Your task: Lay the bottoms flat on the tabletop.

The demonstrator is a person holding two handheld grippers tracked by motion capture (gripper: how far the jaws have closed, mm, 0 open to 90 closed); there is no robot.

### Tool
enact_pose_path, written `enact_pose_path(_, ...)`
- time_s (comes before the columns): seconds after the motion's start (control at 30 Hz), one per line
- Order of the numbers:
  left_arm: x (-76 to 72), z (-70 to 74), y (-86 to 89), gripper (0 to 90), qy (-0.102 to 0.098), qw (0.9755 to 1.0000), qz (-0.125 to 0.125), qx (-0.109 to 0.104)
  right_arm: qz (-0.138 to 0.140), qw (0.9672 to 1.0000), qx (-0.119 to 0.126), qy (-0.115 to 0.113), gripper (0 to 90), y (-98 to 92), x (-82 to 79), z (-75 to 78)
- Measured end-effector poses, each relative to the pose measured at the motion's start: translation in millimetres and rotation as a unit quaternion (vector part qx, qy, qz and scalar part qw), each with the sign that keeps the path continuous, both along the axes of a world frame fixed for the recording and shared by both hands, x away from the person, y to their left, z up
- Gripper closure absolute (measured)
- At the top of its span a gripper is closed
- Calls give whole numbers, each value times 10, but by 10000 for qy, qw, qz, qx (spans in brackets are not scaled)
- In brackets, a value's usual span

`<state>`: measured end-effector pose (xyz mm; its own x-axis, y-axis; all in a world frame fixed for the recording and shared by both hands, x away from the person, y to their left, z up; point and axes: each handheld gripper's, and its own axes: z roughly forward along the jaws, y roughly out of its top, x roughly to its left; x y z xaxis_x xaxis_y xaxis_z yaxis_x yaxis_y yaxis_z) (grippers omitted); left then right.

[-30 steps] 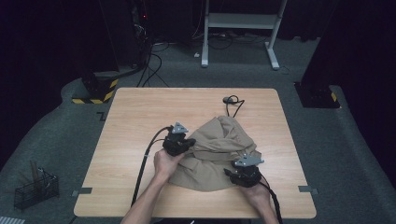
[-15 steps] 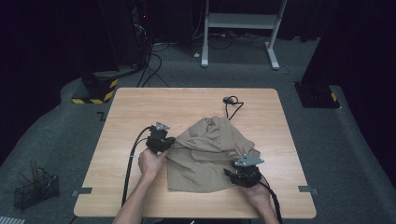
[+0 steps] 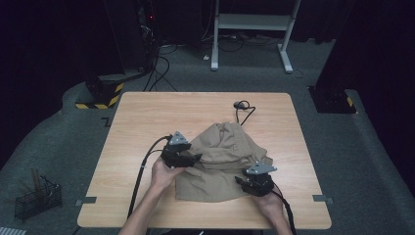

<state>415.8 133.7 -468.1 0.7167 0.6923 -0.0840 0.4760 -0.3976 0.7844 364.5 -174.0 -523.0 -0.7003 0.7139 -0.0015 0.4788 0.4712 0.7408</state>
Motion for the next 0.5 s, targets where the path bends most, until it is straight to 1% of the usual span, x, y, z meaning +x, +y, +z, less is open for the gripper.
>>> enact_pose_path(0.07, -15, -43, -132, 348, -68, 9995, -152, 255, 0, 10000, -1, -1, 572, 0, 0, 0)
enact_pose_path(0.13, 12, -91, -216, 345, 0, 9993, -201, 328, 3, 10000, 13, 20, 571, -5, 3, 1)
enact_pose_path(0.17, 28, -113, -258, 344, 17, 9990, -187, 394, 4, 10000, 20, 24, 571, -6, 4, 1)
enact_pose_path(0.2, 38, -128, -299, 345, -9, 9986, -162, 507, 4, 10000, 18, 23, 571, -6, 4, 1)
enact_pose_path(0.27, 46, -145, -370, 398, -100, 9972, -175, 714, 3, 10000, 5, 20, 570, -4, 1, 1)
enact_pose_path(0.3, 48, -150, -409, 430, -146, 9961, -161, 852, 6, 10000, 7, 21, 569, -4, 1, 1)
enact_pose_path(0.33, 53, -153, -424, 479, -161, 9956, -135, 911, 6, 10000, 8, 22, 570, -5, 2, 1)
enact_pose_path(0.37, 67, -153, -431, 516, -161, 9954, -114, 942, 7, 10000, 14, 21, 571, -6, 3, 1)
enact_pose_path(0.4, 84, -153, -424, 577, -82, 9961, -104, 869, 1, 10000, 12, 18, 575, -5, 3, 1)
enact_pose_path(0.43, 104, -149, -406, 646, 44, 9970, -104, 761, -12, 10000, 2, 14, 579, -3, 1, 1)
enact_pose_path(0.47, 123, -138, -381, 724, 102, 9974, -79, 706, -13, 10000, -8, -6, 580, 0, 0, 0)
enact_pose_path(0.5, 127, -130, -367, 790, 96, 9975, -59, 693, -21, 10000, -24, -12, 581, 3, -4, 1)
